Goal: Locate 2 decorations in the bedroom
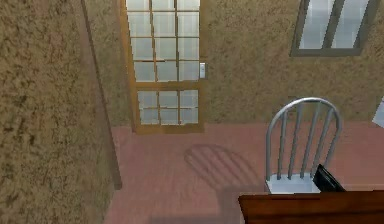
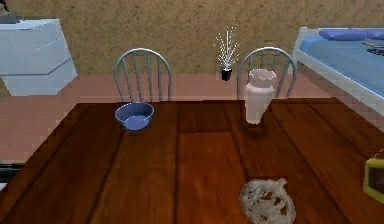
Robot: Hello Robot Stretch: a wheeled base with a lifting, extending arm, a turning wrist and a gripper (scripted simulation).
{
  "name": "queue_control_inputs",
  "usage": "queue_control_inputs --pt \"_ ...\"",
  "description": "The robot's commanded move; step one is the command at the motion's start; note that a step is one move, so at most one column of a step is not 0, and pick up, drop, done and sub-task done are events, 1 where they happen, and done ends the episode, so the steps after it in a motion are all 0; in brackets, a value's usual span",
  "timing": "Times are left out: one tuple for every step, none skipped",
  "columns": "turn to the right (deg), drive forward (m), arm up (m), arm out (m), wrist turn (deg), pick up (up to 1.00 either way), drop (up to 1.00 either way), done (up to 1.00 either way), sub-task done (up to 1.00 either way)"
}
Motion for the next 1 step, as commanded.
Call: queue_control_inputs --pt "0.0 0.65 0.00 0.00 0.0 0.00 0.00 0.00 0.00"
